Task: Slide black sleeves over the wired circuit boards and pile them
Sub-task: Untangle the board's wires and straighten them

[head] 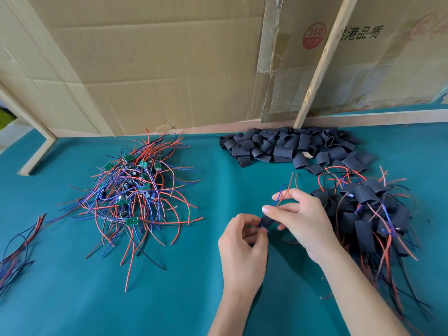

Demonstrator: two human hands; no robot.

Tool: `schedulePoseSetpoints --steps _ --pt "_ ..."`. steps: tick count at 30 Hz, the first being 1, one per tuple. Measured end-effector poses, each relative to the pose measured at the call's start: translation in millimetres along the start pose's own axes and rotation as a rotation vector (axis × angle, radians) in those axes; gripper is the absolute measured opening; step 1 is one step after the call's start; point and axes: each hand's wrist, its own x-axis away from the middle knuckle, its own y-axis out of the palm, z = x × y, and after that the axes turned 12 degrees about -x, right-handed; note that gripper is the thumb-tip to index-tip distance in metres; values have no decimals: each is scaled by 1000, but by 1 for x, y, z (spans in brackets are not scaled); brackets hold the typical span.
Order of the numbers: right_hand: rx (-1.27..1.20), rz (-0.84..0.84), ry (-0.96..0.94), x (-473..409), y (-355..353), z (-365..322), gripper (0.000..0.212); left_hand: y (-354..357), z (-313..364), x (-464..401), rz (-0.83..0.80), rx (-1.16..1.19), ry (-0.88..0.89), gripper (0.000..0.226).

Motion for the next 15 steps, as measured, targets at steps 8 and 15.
schedulePoseSetpoints --steps 8,15 --pt "-243 -89 116 1 9 6 15 0 -3 -1 9 158 -21 33" --pt "-289 -174 108 4 10 2 22 -1 -3 -1 -7 186 -12 27"
